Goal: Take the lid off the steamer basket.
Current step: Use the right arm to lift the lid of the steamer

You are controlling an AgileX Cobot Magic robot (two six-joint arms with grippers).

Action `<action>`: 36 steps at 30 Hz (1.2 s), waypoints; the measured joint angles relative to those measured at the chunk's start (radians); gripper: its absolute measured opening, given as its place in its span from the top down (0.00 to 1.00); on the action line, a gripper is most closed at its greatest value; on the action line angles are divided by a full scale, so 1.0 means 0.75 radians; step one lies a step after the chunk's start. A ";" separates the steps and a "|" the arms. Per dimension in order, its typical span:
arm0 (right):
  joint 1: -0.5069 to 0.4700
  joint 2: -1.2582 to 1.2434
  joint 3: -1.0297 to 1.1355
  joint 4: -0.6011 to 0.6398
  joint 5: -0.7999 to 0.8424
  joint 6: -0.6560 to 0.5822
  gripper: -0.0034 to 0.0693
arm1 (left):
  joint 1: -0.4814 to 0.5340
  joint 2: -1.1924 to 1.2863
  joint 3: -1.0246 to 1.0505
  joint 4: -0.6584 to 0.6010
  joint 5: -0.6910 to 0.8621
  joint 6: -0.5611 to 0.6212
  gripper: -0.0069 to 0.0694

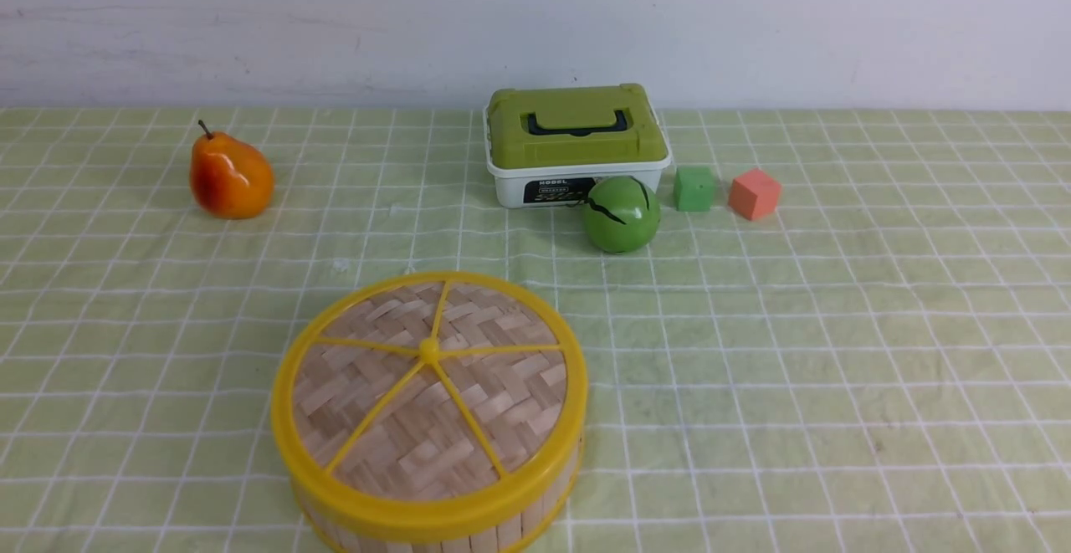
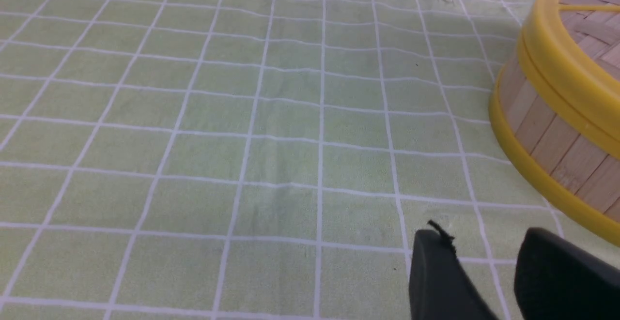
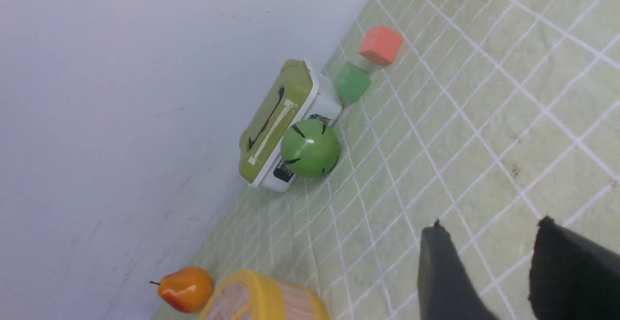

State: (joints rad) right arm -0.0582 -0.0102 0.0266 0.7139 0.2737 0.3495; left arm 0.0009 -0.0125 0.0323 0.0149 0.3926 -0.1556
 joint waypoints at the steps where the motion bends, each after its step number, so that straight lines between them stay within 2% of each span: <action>1: 0.000 0.000 0.000 -0.010 0.000 -0.004 0.62 | 0.000 0.000 0.000 0.000 0.000 0.000 0.60; 5: 0.000 0.000 -0.003 -0.020 0.017 -0.089 0.62 | 0.000 0.000 0.000 0.000 0.000 0.000 0.60; 7: 0.000 0.000 -0.054 -0.045 0.069 -0.220 0.62 | 0.000 0.000 0.000 0.000 0.000 0.000 0.60; 8: 0.000 0.000 -0.063 -0.048 0.069 -0.236 0.63 | 0.000 0.000 0.000 0.000 0.000 0.000 0.60; 9: 0.000 0.035 -0.162 -0.080 0.139 -0.383 0.66 | 0.000 0.000 0.000 0.000 0.000 0.000 0.60; 10: 0.000 0.043 -0.193 -0.089 0.150 -0.399 0.67 | 0.000 0.000 0.000 0.000 0.000 0.000 0.60; 11: 0.000 0.094 -0.263 -0.113 0.212 -0.466 0.70 | 0.000 0.000 0.000 0.000 0.000 0.000 0.60; 12: 0.000 0.213 -0.424 -0.181 0.345 -0.599 0.81 | 0.000 0.000 0.000 0.000 0.000 0.000 0.60; 13: 0.000 0.249 -0.467 -0.190 0.383 -0.627 0.82 | 0.000 0.000 0.000 0.000 0.000 0.000 0.60; 14: 0.000 0.363 -0.605 -0.244 0.503 -0.703 0.90 | 0.000 0.000 0.000 0.000 0.000 0.000 0.60; 15: 0.000 0.423 -0.677 -0.270 0.563 -0.737 0.92 | 0.000 0.000 0.000 0.000 0.000 0.000 0.60; 16: 0.000 0.587 -0.895 -0.339 0.724 -0.821 0.97 | 0.000 0.000 0.000 0.000 0.000 0.000 0.60; 17: 0.000 0.607 -0.895 -0.345 0.744 -0.831 0.97 | 0.000 0.000 0.000 0.000 0.000 0.000 0.60; 19: 0.015 0.865 -1.204 -0.400 0.983 -0.924 0.98 | 0.000 0.000 0.000 0.000 0.000 0.000 0.60; 21: 0.044 0.947 -1.317 -0.408 1.059 -0.943 0.98 | 0.000 0.000 0.000 0.000 0.000 0.000 0.60; 26: 0.299 1.338 -1.701 -0.504 1.270 -0.973 0.96 | 0.000 0.000 0.000 0.000 0.000 0.000 0.60; 32: 0.613 1.693 -1.968 -0.734 1.303 -0.856 0.95 | 0.000 0.000 0.000 0.000 0.000 0.000 0.60; 36: 0.771 1.913 -2.127 -0.794 1.303 -0.780 0.95 | 0.000 0.000 0.000 0.000 0.000 0.000 0.60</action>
State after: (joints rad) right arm 0.5199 1.4243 -1.5689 0.1186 1.2506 -0.2353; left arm 0.0009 -0.0125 0.0323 0.0149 0.3926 -0.1556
